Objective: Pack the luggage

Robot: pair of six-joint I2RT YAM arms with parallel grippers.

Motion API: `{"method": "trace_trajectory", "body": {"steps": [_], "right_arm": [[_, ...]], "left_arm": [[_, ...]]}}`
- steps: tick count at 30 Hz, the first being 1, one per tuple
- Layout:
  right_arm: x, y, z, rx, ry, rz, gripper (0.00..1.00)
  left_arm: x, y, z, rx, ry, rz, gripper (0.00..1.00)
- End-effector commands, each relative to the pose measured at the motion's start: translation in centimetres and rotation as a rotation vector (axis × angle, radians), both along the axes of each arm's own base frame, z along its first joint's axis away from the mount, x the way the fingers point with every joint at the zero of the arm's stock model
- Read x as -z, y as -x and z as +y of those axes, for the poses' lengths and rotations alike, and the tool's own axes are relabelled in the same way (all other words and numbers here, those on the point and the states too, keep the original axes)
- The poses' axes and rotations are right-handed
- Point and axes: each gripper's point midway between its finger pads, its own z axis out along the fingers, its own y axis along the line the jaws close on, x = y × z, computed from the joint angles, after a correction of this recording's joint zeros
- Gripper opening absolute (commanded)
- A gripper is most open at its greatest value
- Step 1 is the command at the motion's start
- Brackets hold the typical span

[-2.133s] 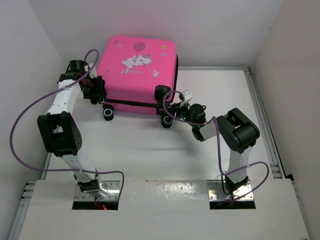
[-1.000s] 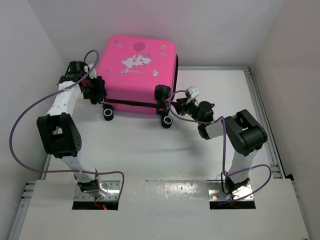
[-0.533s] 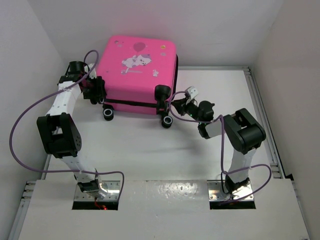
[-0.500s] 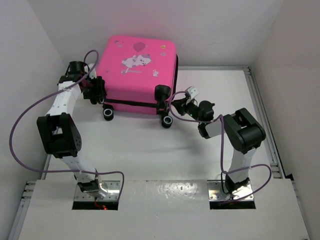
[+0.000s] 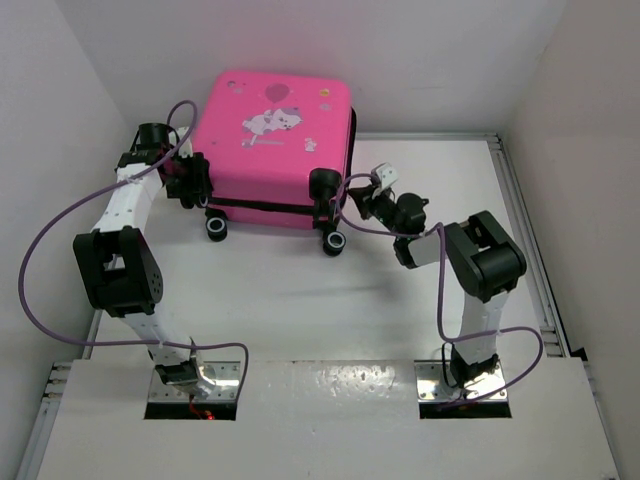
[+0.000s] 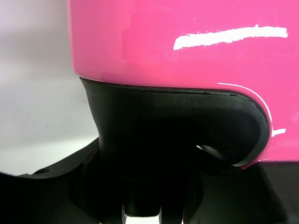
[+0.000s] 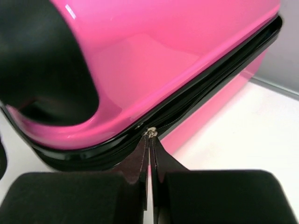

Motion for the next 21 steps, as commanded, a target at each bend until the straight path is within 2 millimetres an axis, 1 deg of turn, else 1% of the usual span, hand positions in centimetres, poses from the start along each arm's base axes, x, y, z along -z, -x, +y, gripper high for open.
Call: {"method": "trace_trajectory", "body": {"steps": [1, 4, 7, 8, 9, 10, 11, 12, 13, 14, 15, 16, 17, 19, 20, 21], "right_arm": [[-4.7, -2.6, -1.3, 0.089, -0.01, -0.174, 0.0], [-3.9, -3.1, -1.6, 0.103, 0.016, -0.168, 0.0], [-3.5, -4.4, -1.8, 0.132, 0.038, -0.174, 0.0], [-3.7, -5.1, -2.2, 0.152, 0.039, -0.179, 0.0], [-3.3, -5.9, -2.4, 0.164, 0.047, -0.176, 0.0], [-3.0, -6.2, -2.7, 0.172, 0.049, -0.168, 0.0], [-3.7, -6.9, -2.9, 0.181, 0.045, -0.186, 0.0], [-3.2, -7.5, -2.8, 0.181, 0.05, -0.184, 0.0], [-3.2, -8.0, -3.3, 0.191, 0.05, -0.185, 0.0], [-4.2, -8.7, -3.1, 0.19, 0.037, -0.211, 0.0], [-3.3, -9.0, -3.5, 0.19, 0.039, -0.196, 0.0], [-3.7, -8.9, -3.3, 0.15, 0.028, -0.2, 0.01], [-3.9, -8.7, -3.3, 0.135, 0.013, -0.193, 0.11], [-5.0, -8.0, -3.3, 0.079, 0.001, -0.203, 0.2], [-4.2, -7.1, -3.7, 0.046, 0.011, -0.182, 0.3], [-4.6, -5.8, -3.4, -0.002, 0.017, -0.16, 0.35]], "left_arm": [[6.6, -0.2, 3.2, -0.117, -0.072, 0.12, 0.0], [6.6, -0.2, 3.2, -0.117, -0.072, 0.12, 0.0], [6.6, -0.2, 3.1, -0.125, -0.067, 0.12, 0.0], [6.6, -0.2, 3.1, -0.125, -0.067, 0.12, 0.0], [6.6, -0.2, 3.3, -0.13, -0.075, 0.121, 0.0], [6.6, -0.2, 3.3, -0.13, -0.075, 0.121, 0.0], [7.0, -0.2, 3.3, -0.13, -0.074, 0.13, 0.0], [7.0, -0.2, 3.3, -0.13, -0.074, 0.13, 0.0], [7.0, -0.2, 3.2, -0.137, -0.069, 0.131, 0.0], [7.1, -0.4, 3.3, -0.137, -0.069, 0.132, 0.0], [7.1, -0.4, 3.3, -0.137, -0.069, 0.132, 0.0], [7.1, -0.4, 3.3, -0.137, -0.069, 0.132, 0.0], [7.1, -0.4, 3.3, -0.137, -0.069, 0.132, 0.0], [7.1, -0.4, 3.3, -0.126, -0.076, 0.132, 0.0], [7.1, -0.4, 3.3, -0.106, -0.079, 0.129, 0.0], [7.1, -0.4, 3.3, -0.098, -0.084, 0.129, 0.0]]}}
